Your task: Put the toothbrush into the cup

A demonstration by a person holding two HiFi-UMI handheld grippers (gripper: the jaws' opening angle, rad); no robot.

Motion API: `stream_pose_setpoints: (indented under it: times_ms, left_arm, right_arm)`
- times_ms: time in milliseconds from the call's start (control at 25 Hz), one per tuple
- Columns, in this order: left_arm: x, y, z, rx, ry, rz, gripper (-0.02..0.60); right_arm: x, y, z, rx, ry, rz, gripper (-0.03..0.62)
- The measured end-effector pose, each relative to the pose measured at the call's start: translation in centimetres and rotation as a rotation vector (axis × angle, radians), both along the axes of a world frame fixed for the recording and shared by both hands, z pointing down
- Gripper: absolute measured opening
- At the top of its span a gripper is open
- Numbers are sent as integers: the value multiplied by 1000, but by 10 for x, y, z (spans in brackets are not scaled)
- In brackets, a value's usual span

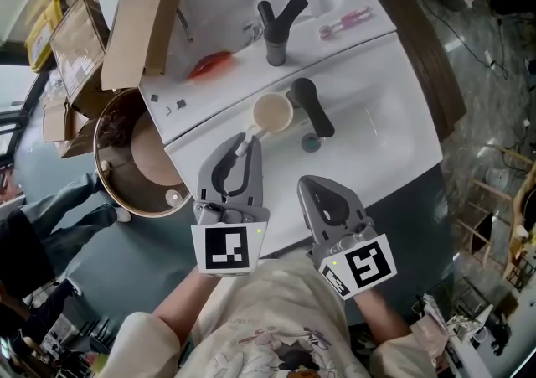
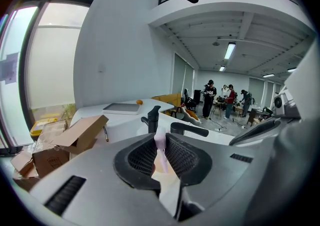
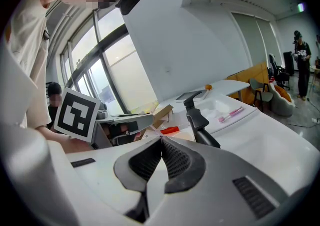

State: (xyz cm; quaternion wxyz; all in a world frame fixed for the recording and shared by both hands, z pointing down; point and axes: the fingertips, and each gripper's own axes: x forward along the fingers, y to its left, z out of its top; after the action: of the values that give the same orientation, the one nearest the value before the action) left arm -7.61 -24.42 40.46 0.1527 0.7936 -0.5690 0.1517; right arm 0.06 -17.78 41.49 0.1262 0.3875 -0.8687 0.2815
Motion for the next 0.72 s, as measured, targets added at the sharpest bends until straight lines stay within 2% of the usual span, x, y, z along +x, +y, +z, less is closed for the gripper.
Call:
stream_pose_setpoints:
  times_ms: [440, 720]
  left_arm:
    - [7, 2, 36, -53, -65, 66, 58]
    - [15, 6, 52, -91, -76, 83, 58]
  right_arm:
    - [0, 1, 1, -3, -7, 2, 15]
    - [2, 1, 1, -3, -9, 6, 15]
